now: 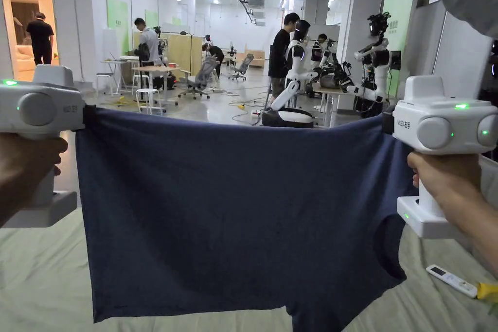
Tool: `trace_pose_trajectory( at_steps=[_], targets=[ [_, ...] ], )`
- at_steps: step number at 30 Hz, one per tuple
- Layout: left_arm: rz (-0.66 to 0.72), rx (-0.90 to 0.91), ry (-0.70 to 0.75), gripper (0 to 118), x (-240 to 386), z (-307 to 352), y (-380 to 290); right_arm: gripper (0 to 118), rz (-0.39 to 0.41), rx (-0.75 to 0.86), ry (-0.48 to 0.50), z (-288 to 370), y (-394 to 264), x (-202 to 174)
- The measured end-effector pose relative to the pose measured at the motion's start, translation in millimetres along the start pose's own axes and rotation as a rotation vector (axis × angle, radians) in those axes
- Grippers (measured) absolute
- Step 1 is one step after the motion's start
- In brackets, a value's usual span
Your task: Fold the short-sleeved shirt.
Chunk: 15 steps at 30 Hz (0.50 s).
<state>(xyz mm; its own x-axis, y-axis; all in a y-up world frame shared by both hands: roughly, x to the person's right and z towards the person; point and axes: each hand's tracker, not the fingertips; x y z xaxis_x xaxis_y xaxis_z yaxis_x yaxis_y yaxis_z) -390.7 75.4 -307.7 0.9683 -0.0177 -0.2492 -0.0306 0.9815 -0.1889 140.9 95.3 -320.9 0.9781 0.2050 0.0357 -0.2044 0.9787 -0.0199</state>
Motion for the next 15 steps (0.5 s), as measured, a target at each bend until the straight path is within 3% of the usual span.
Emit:
trace_pose_trajectory(
  at_steps=[2,15],
  targets=[
    [0.001,-0.019,-0.002,4,-3.5,-0.1,-21.3,5,-0.039,-0.031,0.010,5.0,-19.0,-2.1],
    [0.013,-0.076,-0.047,4,-28.5,75.1,-110.3,5,0.020,-0.080,0.049,94.1,-99.9,-12.3]
  ],
)
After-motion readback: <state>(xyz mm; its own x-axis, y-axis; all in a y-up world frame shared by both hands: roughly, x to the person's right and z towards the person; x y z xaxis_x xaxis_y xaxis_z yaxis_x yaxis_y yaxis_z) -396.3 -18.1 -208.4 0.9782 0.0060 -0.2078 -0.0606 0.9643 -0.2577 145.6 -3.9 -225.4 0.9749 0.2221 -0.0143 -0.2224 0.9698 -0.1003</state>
